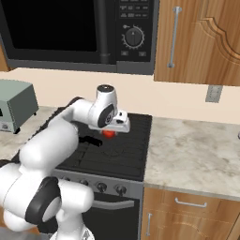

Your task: Place the pan on the front left burner on the stove. Then place the tomato and the onion in the pan and turn on the front left burner.

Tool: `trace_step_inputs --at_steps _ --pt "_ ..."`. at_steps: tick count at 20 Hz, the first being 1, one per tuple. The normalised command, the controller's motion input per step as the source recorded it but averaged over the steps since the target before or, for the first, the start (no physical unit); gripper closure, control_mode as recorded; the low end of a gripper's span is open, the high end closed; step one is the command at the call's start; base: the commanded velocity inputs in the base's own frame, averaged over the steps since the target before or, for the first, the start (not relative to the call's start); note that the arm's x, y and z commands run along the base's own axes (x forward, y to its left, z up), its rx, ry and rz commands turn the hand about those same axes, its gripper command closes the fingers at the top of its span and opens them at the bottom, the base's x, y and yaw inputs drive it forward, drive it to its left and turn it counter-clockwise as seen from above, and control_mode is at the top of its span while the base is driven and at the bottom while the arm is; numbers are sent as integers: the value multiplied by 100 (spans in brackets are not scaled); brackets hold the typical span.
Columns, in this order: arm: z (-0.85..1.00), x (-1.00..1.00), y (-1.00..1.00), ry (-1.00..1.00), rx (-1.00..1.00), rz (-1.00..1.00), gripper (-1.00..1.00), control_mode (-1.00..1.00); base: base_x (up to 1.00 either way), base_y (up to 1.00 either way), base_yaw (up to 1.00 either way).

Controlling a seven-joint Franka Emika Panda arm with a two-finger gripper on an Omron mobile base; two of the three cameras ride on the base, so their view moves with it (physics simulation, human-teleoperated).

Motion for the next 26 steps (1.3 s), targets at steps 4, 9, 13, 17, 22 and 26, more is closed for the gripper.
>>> trace_step_inputs --at_steps 4,9,13,17,22,26 --pt "13 0 60 0 0 0 100 -100 0 0 0" --pt "3 2 63 0 0 0 100 -100 0 0 0" --pt "0 0 63 0 0 0 100 -100 0 0 0" --pt "0 6 59 0 0 1 100 -100 0 0 0" --pt "0 11 53 0 0 1 100 -100 0 0 0" --pt "0 11 46 -1 0 1 100 -100 0 0 0"
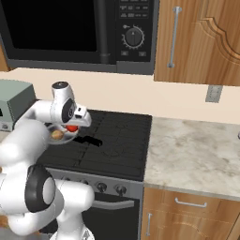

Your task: Place the pan on the front left burner on the stove. Then place the tomato and the onion in the pan and turn on the front left burner.

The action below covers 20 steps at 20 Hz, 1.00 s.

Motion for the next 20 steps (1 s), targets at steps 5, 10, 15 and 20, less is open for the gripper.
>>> trace_step_inputs --at_steps 5,10,15,20 --pt "0 12 47 -1 0 2 100 -100 0 0 0" --pt "0 13 44 -2 0 1 100 -100 0 0 0" --pt "0 22 44 0 0 0 100 -100 0 0 0" --pt "0 30 35 0 0 1 100 -100 0 0 0"
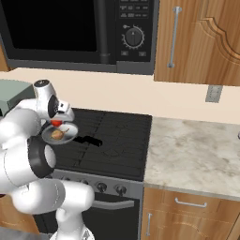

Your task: Place the pan on the front left burner on the stove. Then place the tomato and the onion in the pan and turn on the front left burner.

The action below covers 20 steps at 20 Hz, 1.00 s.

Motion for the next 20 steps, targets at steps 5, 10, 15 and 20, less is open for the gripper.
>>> trace_step_inputs --at_steps 5,10,15,20 --pt "0 35 20 0 0 1 100 -100 0 0 0" --pt "-14 23 4 0 0 0 100 -100 0 0 0" --pt "-33 7 5 0 0 0 100 -100 0 0 0" --pt "-34 7 7 0 0 0 100 -100 0 0 0"
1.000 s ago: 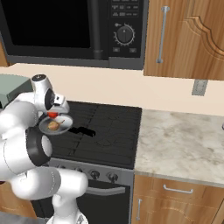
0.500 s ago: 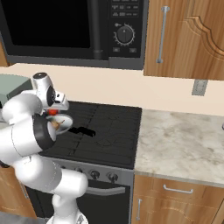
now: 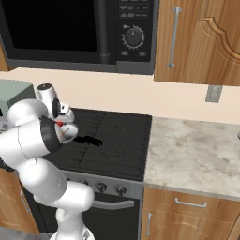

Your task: Place the pan on the front left burner on the stove. Then place the tomato and the onion in the pan and turn on the front left burner.

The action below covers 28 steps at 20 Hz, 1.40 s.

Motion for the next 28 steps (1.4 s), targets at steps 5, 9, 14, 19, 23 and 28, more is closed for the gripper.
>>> trace_step_inputs --at_steps 5,9,14,19,23,28 --pt "-23 12 10 0 0 0 100 -100 0 0 0" --pt "-16 8 8 0 0 0 100 -100 0 0 0" --pt "-12 15 19 0 0 0 -100 -100 0 0 0" --pt "-1 1 6 0 0 0 -100 -100 0 0 0" --pt "0 0 5 0 0 0 -100 -100 0 0 0" --pt "0 -1 5 0 0 0 -100 -100 0 0 0"
